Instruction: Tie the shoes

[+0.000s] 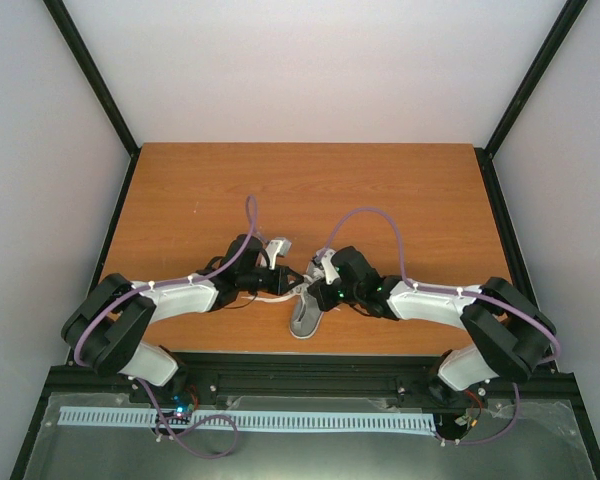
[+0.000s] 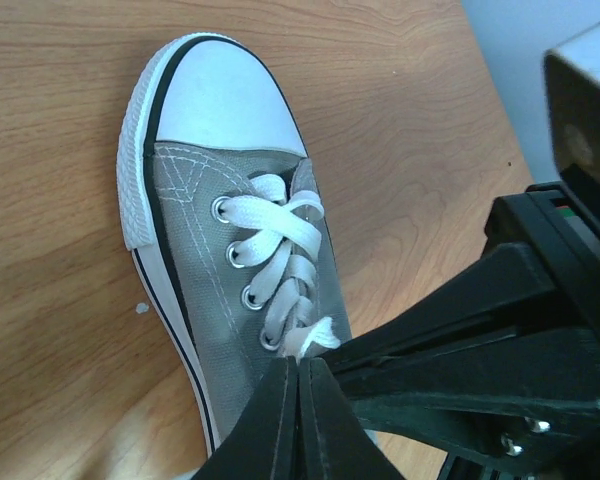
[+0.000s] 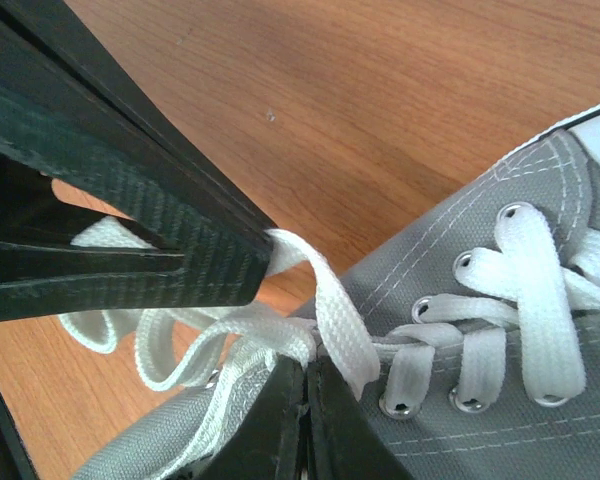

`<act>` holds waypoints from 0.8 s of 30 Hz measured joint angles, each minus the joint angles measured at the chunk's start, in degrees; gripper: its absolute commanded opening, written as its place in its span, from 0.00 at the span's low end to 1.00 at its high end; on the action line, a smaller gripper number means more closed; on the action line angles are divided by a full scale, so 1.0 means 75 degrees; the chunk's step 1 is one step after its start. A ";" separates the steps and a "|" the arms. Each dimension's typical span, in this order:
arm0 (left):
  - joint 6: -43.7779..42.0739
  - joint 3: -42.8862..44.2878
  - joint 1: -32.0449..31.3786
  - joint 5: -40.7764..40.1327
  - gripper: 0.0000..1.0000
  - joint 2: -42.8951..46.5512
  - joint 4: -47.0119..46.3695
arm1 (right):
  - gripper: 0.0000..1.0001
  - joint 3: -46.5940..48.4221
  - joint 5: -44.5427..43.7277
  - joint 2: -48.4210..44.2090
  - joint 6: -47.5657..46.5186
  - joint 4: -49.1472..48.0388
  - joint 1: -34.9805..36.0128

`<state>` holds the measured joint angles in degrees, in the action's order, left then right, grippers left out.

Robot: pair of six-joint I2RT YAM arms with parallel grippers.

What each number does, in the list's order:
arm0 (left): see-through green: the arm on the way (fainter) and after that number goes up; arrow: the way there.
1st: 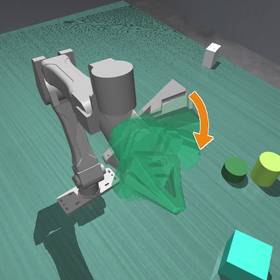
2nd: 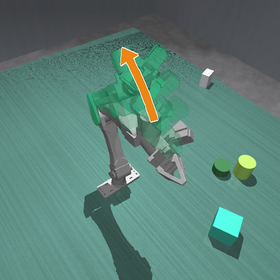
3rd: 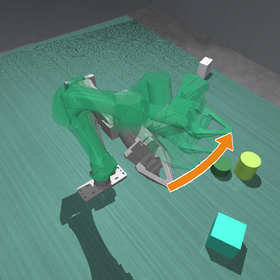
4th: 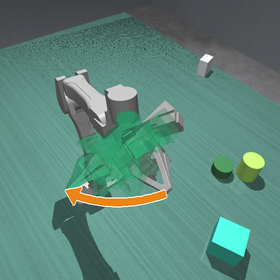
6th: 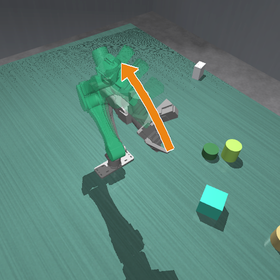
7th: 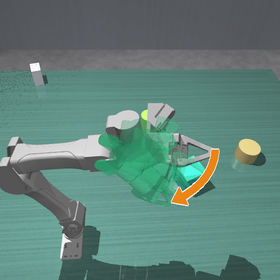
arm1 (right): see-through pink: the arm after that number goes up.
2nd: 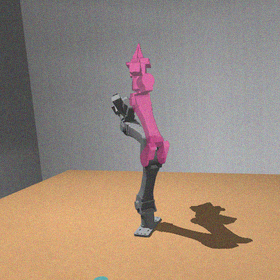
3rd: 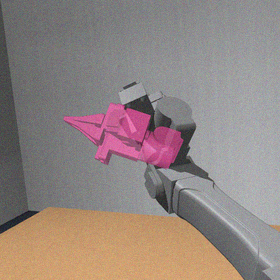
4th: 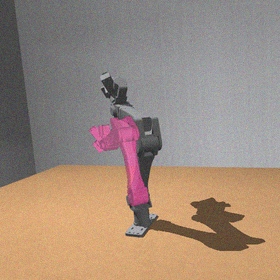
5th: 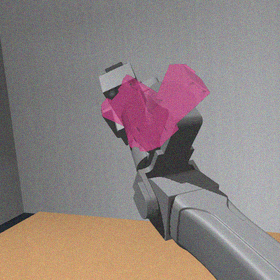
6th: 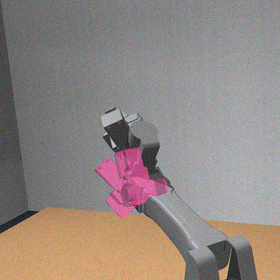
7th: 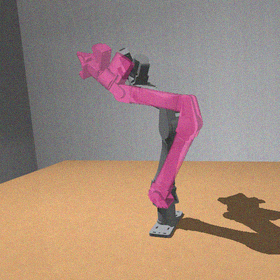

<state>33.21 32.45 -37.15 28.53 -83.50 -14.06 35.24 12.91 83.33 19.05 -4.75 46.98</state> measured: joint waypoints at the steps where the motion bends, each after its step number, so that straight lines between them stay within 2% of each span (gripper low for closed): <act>1: 0.0003 -0.0023 0.0000 -0.0003 0.01 0.0015 -0.0044 | 0.03 0.0003 0.0003 0.0064 0.0003 -0.0023 0.0000; 9: -0.0105 -0.0271 0.0000 0.0187 0.03 0.0134 -0.0408 | 0.03 0.0099 0.0020 0.0326 0.0047 -0.0201 0.0006; 20: -0.1154 -0.0280 0.0000 0.0699 0.03 0.0157 -0.0009 | 0.03 0.0079 -0.0160 0.0347 0.0551 -0.0469 0.0041; 24: -0.1276 -0.0280 -0.0003 0.0580 0.11 0.0157 0.0224 | 0.03 -0.0178 -0.0210 0.0294 0.0749 -0.0793 0.0041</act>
<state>23.64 30.35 -37.17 32.88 -82.32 -12.38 33.91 11.33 85.54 24.67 -10.70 47.29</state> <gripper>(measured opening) 0.051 0.030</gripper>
